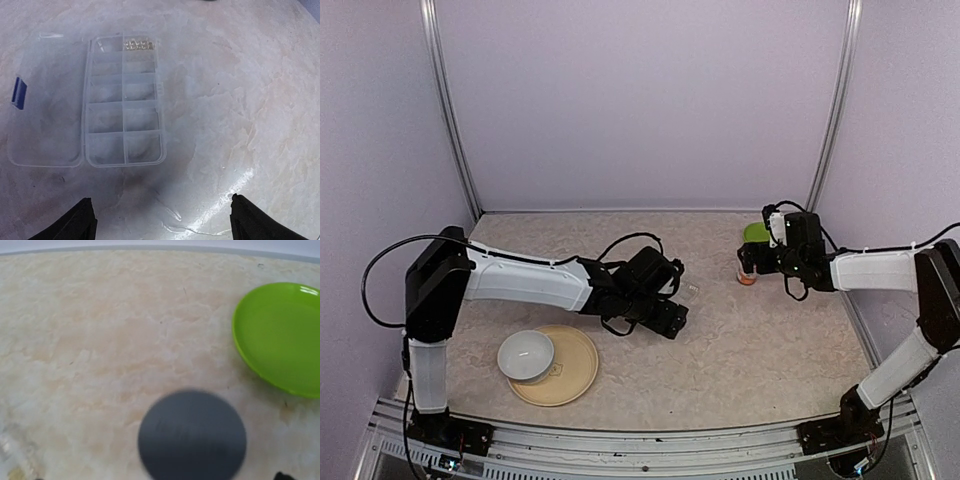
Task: Sort the pills into containers
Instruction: Adjust the pill container at the center of the board, then pick up the pill bottle from the center of the board.
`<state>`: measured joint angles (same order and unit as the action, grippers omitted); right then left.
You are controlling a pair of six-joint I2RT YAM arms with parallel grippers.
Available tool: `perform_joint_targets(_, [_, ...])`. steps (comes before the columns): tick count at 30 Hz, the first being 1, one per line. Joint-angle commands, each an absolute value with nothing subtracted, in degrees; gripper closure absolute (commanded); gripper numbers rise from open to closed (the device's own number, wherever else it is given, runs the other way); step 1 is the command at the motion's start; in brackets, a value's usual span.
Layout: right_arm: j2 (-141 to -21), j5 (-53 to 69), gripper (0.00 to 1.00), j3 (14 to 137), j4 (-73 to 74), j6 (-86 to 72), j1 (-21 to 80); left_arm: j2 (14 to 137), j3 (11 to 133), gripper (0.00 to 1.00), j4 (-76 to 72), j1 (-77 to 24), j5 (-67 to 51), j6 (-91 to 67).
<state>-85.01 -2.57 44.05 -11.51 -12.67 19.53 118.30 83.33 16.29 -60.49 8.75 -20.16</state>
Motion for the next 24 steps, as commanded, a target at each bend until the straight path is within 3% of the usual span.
perform_joint_targets(1, [-89.4,-2.0,0.03,48.5,-13.1,-10.9,18.1,110.2,79.9,0.08,13.0,-60.1,11.7,-22.6])
perform_joint_targets(3, [-91.2,-2.6,0.05,50.4,-12.1,-10.5,17.7,107.8,78.5,0.02,13.1,-60.0,13.2,-22.9])
perform_joint_targets(7, [-93.2,-2.4,0.16,52.3,-10.8,-9.5,17.4,104.2,76.3,0.01,14.0,-59.4,15.7,-23.5])
perform_joint_targets(11, [-93.2,-1.7,0.38,52.4,-10.6,-8.5,17.3,102.0,74.6,0.01,14.2,-58.3,16.6,-23.8])
perform_joint_targets(16, [-92.2,-1.1,0.72,52.4,-9.6,-7.7,17.3,101.5,73.8,0.01,14.2,-57.7,16.5,-24.2])
perform_joint_targets(24, [-87.4,0.0,0.78,50.3,-8.0,-7.2,18.0,102.1,74.0,0.01,14.0,-57.7,16.4,-24.5])
